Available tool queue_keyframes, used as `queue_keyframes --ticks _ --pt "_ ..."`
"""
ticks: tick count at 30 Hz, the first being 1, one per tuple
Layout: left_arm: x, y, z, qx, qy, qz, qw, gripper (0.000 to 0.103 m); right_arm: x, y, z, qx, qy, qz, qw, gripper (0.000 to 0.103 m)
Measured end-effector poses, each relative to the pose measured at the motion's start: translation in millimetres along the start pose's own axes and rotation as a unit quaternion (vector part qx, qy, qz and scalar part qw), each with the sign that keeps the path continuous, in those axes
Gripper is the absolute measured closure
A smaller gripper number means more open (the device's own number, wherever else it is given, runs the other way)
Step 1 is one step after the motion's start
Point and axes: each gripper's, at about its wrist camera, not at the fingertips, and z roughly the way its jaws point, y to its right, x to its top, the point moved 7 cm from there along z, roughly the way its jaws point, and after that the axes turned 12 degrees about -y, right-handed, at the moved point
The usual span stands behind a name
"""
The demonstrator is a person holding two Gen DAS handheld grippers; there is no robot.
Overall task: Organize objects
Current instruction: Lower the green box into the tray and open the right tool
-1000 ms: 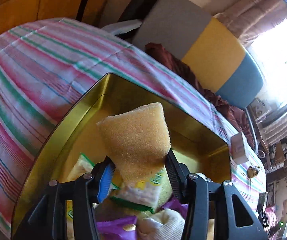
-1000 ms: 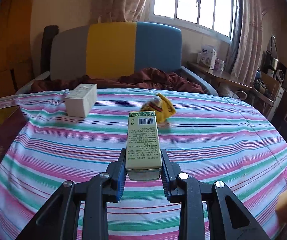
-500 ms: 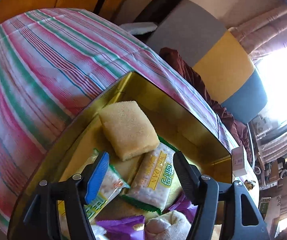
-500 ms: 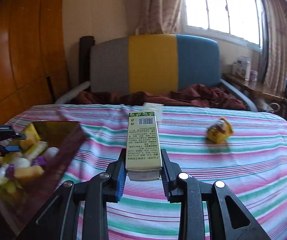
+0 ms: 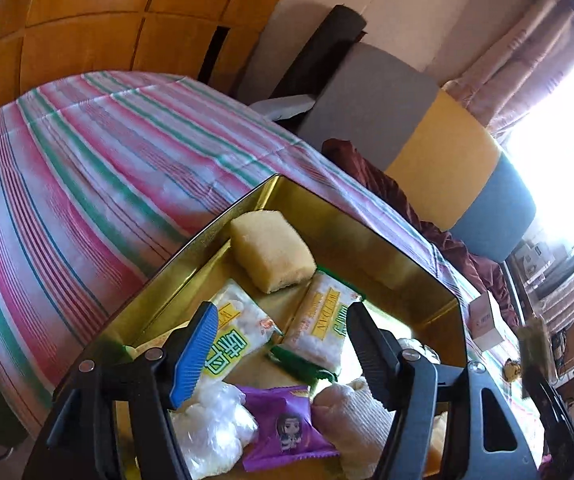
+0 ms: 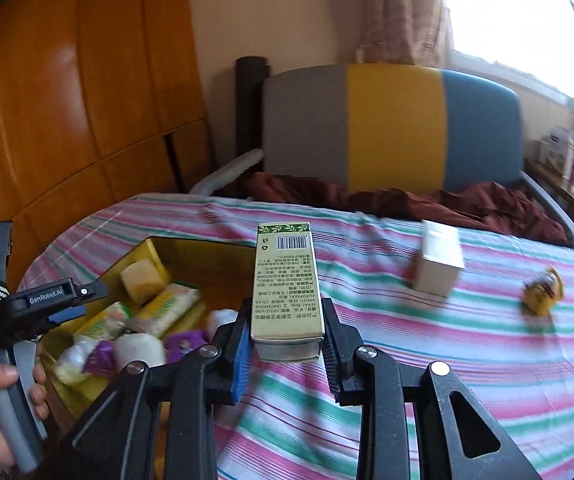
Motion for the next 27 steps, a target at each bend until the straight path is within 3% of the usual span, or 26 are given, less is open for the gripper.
queue_keyframes --ticks 3,10,27 --pt "0.3 9.5 -4.8 -0.019 0.002 0.011 0.9998 0.035 8.2 -24.1 12.4 0.006 -0.014 -0.016 1.000 0.072" --pt "4.9 14.4 -10.9 -0.016 0.014 0.019 0.9996 0.035 21.3 -51.7 42.3 -0.008 -0.058 -0.022 0.998 0.072" --pt "5.5 0.9 -6.4 -0.016 0.000 -0.008 0.9998 0.036 39.0 -68.2 110.3 -0.013 -0.147 0.005 0.989 0.072"
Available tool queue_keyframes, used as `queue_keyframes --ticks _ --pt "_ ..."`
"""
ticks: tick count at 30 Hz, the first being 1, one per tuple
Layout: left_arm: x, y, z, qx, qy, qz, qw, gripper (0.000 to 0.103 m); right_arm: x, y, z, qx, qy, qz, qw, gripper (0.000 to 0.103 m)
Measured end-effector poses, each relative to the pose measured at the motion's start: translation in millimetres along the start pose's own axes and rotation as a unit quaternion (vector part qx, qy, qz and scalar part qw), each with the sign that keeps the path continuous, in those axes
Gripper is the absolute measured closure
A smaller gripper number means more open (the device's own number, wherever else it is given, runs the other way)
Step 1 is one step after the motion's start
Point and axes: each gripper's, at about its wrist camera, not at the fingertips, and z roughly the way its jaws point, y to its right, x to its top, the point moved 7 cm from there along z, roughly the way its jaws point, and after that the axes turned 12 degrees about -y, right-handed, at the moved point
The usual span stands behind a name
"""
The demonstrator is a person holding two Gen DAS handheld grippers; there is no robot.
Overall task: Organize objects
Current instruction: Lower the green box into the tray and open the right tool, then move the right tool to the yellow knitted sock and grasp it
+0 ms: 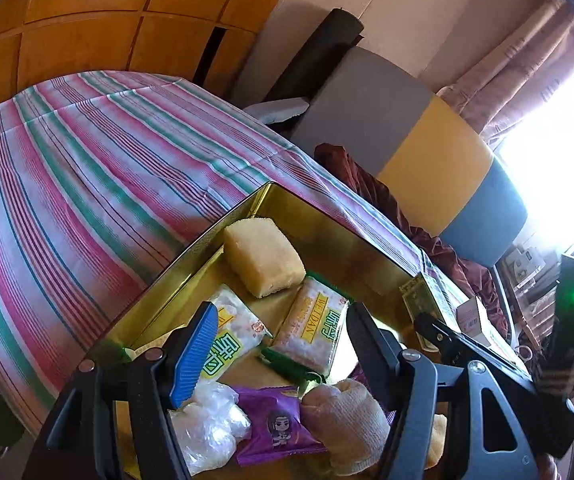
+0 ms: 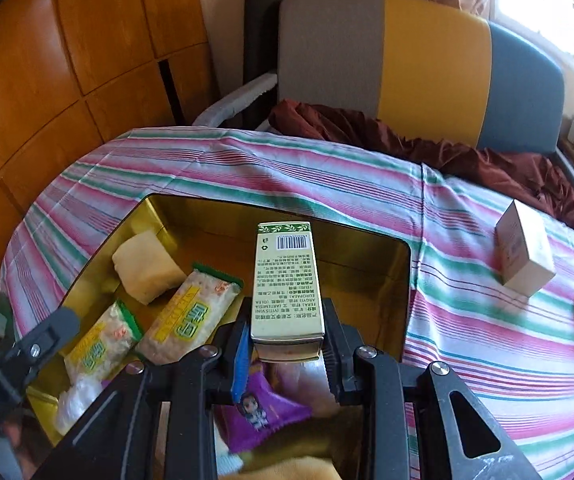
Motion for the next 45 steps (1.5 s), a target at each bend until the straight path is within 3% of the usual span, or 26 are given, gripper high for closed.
queue_keyframes --ticks 5,8,19,27,35,45 --pt "0.3 0.0 -1.5 -0.001 0.001 -0.001 1.0000 0.036 9.9 5.2 13.2 0.016 -0.019 0.030 0.999 0.071" --pt "-0.3 1.0 -1.2 -0.002 0.000 0.001 1.0000 0.036 10.6 8.4 21.5 0.036 -0.038 0.049 0.997 0.057" --pt "-9.5 13.5 1.2 -0.005 -0.006 0.020 0.9998 0.036 -7.4 21.2 -15.0 0.032 0.026 0.021 0.999 0.051" --pt "-27.7 43.6 3.4 -0.015 -0.016 0.071 0.9972 0.035 -26.7 47.3 -41.5 0.004 0.059 0.023 0.998 0.042" --pt "-50.2 77.5 1.8 -0.021 -0.017 0.130 0.9911 0.035 -65.9 112.6 -56.0 -0.041 0.073 0.062 0.995 0.024" --pt "-96.5 138.0 -2.3 -0.045 -0.033 0.216 0.9747 0.035 -129.5 243.4 -30.4 -0.113 0.014 0.172 0.979 0.023"
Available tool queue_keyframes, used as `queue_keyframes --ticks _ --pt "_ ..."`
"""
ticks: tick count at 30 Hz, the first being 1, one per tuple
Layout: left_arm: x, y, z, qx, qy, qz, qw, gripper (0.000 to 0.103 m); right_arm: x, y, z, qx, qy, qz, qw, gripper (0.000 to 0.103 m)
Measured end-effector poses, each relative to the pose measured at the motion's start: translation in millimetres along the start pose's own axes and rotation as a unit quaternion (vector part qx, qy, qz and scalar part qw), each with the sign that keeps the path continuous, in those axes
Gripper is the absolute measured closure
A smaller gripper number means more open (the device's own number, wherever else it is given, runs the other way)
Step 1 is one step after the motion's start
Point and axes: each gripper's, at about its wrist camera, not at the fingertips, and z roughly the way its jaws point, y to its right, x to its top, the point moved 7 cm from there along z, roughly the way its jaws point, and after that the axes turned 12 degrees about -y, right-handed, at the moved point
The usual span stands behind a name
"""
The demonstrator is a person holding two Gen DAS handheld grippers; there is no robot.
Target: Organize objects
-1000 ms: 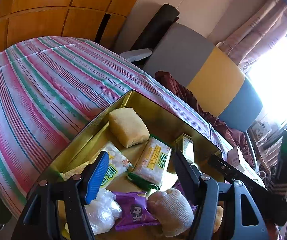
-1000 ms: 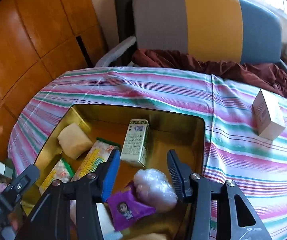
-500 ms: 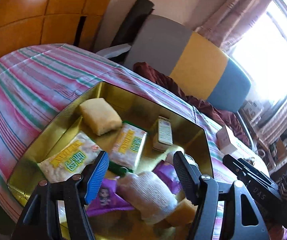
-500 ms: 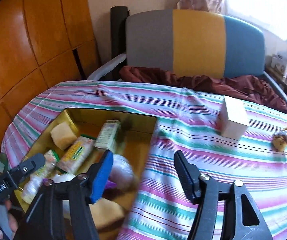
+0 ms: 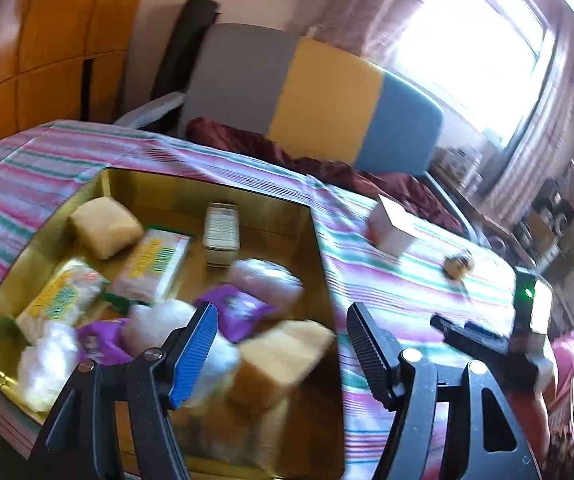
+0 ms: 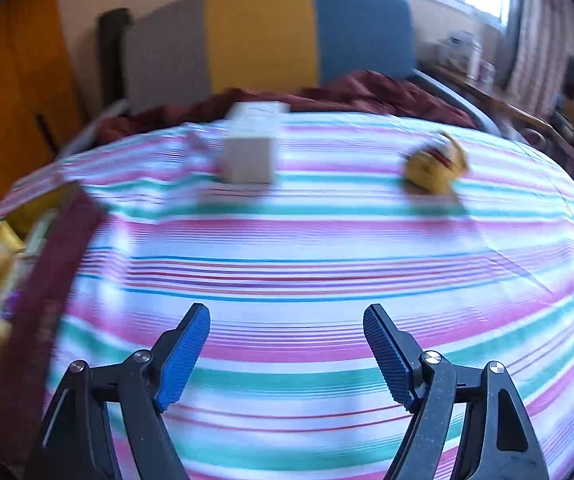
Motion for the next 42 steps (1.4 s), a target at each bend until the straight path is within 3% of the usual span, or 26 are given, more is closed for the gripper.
queue_keyframes --ticks 10,20,26,30,35,39,42 --pt "-8.2 84.5 22.3 -0.047 -0.036 0.081 0.9950 0.035 60.8 108.3 16.2 -0.049 0.039 0.074 0.995 0.017" --pt "-32.2 141.7 46.2 -0.054 -0.066 0.161 0.9833 0.035 130.0 135.8 42.7 -0.066 0.089 0.073 0.991 0.016" --pt "-24.8 156.5 68.5 -0.048 -0.082 0.168 0.9812 0.035 136.7 135.1 79.4 -0.045 0.027 0.067 0.996 0.052" --pt "-8.7 161.0 90.4 -0.053 -0.099 0.143 0.9833 0.035 135.1 132.8 80.7 -0.032 0.038 0.064 0.997 0.065" --pt "22.6 165.5 129.2 -0.026 -0.117 0.121 0.9854 0.035 125.4 125.8 72.4 -0.039 0.048 0.054 0.997 0.066" --pt "56.1 169.4 153.7 0.004 -0.111 0.119 0.9866 0.022 110.7 133.0 65.1 -0.033 0.049 0.081 0.995 0.066" --pt "78.8 171.6 173.7 0.007 -0.112 0.096 0.9890 0.019 104.8 142.6 61.7 -0.024 0.054 0.105 0.993 0.066"
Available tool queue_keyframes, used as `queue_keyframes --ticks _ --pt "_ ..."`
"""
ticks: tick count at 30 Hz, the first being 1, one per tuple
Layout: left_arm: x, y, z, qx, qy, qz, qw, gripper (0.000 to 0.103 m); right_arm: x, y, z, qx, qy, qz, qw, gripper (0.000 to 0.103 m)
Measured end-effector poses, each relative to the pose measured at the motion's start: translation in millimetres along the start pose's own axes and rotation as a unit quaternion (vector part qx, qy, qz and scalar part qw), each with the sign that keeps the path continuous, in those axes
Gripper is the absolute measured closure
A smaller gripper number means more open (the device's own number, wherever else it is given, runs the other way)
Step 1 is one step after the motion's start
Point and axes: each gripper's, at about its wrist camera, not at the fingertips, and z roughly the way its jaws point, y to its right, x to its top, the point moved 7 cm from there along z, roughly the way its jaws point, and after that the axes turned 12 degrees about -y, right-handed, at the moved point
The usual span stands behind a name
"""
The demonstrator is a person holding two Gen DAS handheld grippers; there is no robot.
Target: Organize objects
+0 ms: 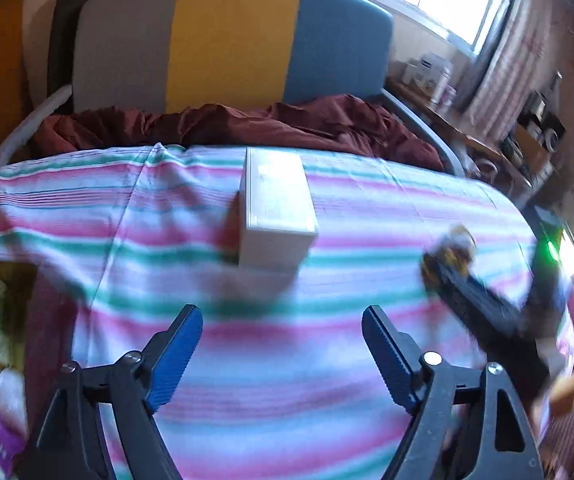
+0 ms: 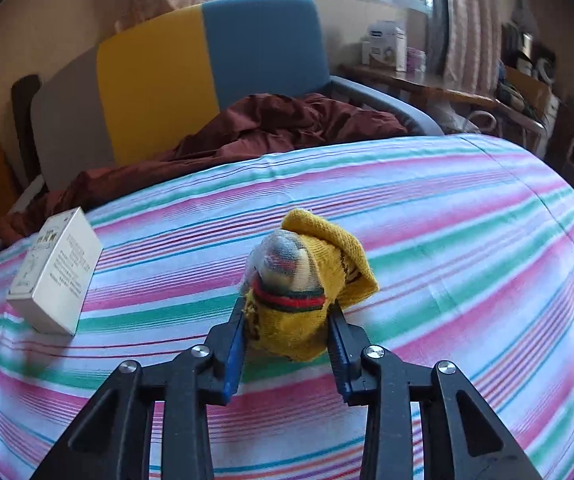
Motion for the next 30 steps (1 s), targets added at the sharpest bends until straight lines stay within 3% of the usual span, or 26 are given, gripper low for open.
queue_keyframes --ticks 7,12,13,14,15,18,23,27,30 --pt "47.4 6.2 36.6 0.088 0.010 0.035 0.9954 0.017 -1.1 0.8 1.4 -0.009 -0.001 0.003 1.000 0.066" --pt "66.1 11.6 55.4 0.093 0.014 0.052 0.9942 0.018 -1.9 -1.7 1.2 -0.019 0.002 -0.005 1.000 0.065" --pt "67.2 10.9 58.6 0.089 0.013 0.050 0.9946 0.020 -2.0 -1.7 1.5 -0.019 0.001 -0.004 1.000 0.065" --pt "67.9 8.8 63.0 0.088 0.011 0.044 0.9951 0.034 -2.3 -1.7 1.8 -0.019 0.002 -0.004 1.000 0.065" --pt "66.6 6.1 67.8 0.085 0.004 0.037 0.9957 0.052 -2.6 -2.1 1.8 -0.020 0.002 -0.004 1.000 0.065" --pt "62.0 -0.5 72.2 0.070 0.011 0.017 0.9974 0.052 -2.8 -3.9 1.6 -0.026 0.004 -0.009 1.000 0.066" --pt "39.2 -1.5 61.9 0.098 0.040 0.035 0.9938 0.052 -3.3 -3.7 0.6 -0.030 0.008 -0.010 0.999 0.066" --pt "22.5 -9.1 49.3 0.091 0.052 0.016 0.9944 0.052 -3.2 -2.6 -4.2 -0.034 0.019 -0.010 0.999 0.066" --pt "8.9 -5.2 40.1 0.095 0.061 0.032 0.9931 0.052 -2.6 -3.7 -13.6 -0.042 0.041 -0.013 0.998 0.066"
